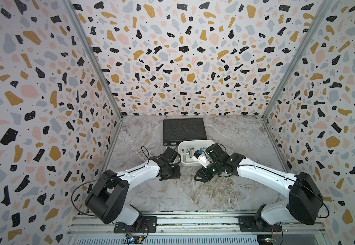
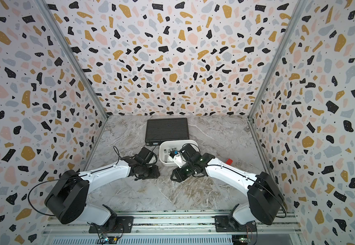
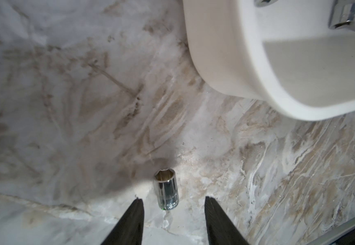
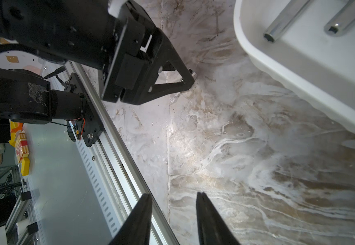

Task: Put the socket on the desktop into the storage box
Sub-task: Pick up the socket head at the center of the board.

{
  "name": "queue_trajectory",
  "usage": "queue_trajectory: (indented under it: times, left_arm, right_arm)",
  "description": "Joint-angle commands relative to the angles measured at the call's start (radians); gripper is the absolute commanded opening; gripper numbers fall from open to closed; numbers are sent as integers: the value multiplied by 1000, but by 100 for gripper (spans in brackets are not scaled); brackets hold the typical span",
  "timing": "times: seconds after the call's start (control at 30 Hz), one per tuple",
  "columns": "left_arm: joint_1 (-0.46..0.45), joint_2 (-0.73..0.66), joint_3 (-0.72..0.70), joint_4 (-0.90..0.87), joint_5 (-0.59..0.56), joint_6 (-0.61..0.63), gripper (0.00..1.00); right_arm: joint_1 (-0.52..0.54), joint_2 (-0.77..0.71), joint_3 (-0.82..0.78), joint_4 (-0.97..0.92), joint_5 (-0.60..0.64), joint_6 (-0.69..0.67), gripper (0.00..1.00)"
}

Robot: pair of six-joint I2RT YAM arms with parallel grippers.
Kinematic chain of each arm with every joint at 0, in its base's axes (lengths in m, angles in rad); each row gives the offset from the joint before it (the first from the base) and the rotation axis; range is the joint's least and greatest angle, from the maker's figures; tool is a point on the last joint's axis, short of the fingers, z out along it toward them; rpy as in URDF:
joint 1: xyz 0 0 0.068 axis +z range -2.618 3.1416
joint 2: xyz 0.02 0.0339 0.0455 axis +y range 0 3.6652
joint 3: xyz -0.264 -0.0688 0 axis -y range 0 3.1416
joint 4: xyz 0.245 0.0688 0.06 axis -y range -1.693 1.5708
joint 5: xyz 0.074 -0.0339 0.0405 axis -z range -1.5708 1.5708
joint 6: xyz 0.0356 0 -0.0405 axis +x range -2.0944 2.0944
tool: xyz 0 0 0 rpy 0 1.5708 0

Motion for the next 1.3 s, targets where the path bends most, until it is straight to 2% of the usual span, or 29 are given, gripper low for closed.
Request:
queue_trajectory:
  times: [0.0,0.27,0.6,0.77,0.87,1.1,1.27]
  left_arm:
    - [4,32,26,-5,-27,-13,49]
    - [-5,91,88,-95,-71,-20,47]
    - [-64,165,163,-179,-134,-20,41]
    - [-83,195,167,-185,-143,-33,32]
    - [-87,207,166,-181,-145,-35,22]
    - [-86,210,175,-179,-144,-31,7]
    - [-86,186,180,-188,-148,-30,4]
  right_arm:
    - [6,-19,9,11,16,-9,40]
    - [6,-25,-9,27,21,1,40]
    - [6,-38,-29,40,32,6,40]
    - [6,-54,-46,45,42,7,40]
    - [6,-63,-55,47,46,7,40]
    - [5,-75,-65,46,53,5,39]
    - [5,-76,-64,45,51,6,39]
